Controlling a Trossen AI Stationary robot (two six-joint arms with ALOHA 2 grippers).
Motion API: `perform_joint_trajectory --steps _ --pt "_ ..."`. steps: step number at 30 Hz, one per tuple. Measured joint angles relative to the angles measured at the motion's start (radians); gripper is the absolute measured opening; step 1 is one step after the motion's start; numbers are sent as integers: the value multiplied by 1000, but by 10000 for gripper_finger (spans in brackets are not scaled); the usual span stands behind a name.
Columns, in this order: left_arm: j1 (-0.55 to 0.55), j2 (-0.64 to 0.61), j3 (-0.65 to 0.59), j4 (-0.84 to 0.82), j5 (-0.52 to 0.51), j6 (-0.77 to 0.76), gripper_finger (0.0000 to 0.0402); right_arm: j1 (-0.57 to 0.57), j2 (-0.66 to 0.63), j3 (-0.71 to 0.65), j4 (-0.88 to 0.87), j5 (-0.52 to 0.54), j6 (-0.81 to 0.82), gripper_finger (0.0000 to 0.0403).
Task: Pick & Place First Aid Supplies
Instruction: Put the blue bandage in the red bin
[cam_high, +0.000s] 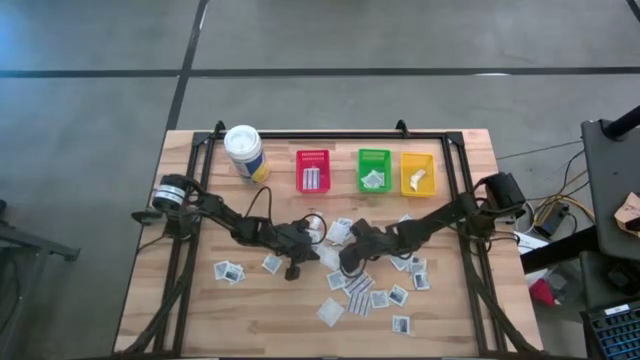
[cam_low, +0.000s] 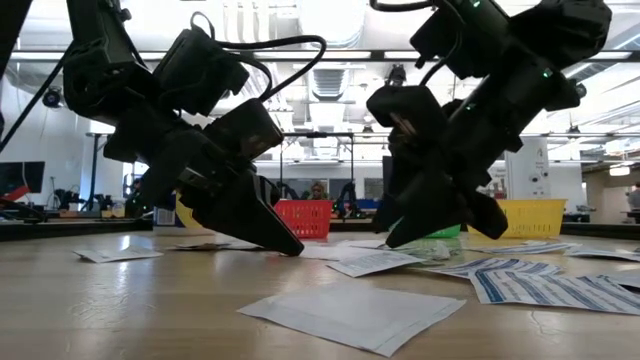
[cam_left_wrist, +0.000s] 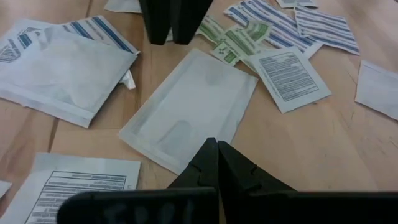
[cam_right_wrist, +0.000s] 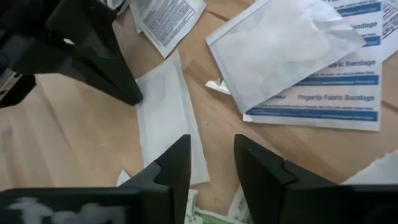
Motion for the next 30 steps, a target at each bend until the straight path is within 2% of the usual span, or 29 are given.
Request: perform_joint_trajectory --steps 5,13,23,30 --pt "0 0 -1 3 -3 0 0 -6 13 0 4 -19 11 134" --pt "9 0 -1 -5 -27 -61 0 -6 42 10 30 -50 92 121" --pt "9 0 -1 -9 -36 -183 0 -6 45 34 18 -164 156 115" --pt "9 1 -1 -10 -37 -188 0 -6 45 33 16 -208 190 106"
